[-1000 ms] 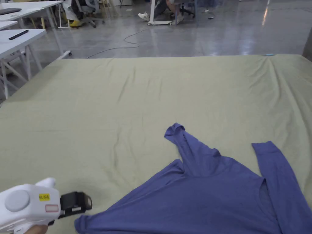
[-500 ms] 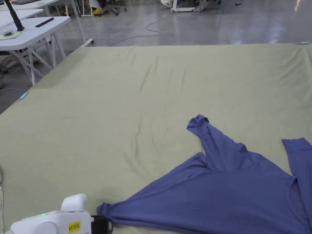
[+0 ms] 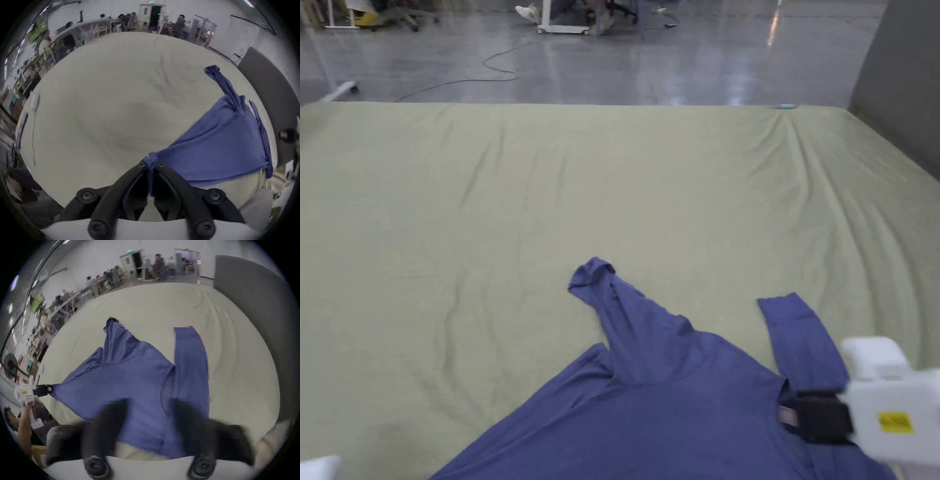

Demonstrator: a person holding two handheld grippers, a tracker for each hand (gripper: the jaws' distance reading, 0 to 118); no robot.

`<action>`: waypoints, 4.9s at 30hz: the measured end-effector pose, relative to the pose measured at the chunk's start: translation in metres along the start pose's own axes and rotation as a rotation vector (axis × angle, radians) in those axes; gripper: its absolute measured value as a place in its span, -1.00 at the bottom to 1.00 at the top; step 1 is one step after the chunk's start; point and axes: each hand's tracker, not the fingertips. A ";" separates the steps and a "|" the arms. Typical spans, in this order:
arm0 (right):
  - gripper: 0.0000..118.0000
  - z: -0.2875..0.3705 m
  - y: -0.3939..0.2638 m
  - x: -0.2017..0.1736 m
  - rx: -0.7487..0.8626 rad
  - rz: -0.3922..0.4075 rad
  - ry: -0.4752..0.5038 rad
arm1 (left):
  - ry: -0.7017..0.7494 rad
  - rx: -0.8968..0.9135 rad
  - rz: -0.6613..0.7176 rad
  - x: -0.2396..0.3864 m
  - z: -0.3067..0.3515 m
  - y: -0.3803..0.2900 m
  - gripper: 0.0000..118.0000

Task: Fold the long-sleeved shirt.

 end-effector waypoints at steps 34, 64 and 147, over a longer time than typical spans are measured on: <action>-1.00 0.184 0.064 -0.009 0.366 0.261 -0.098 | -0.207 0.209 0.122 0.033 0.116 0.087 -1.00; -1.00 0.435 0.461 -0.008 0.907 0.174 -0.594 | -0.046 0.806 -0.074 0.166 0.386 0.573 -1.00; 0.39 0.146 -0.118 0.019 0.145 0.130 -0.001 | -0.231 0.125 0.049 0.011 0.148 -0.033 0.24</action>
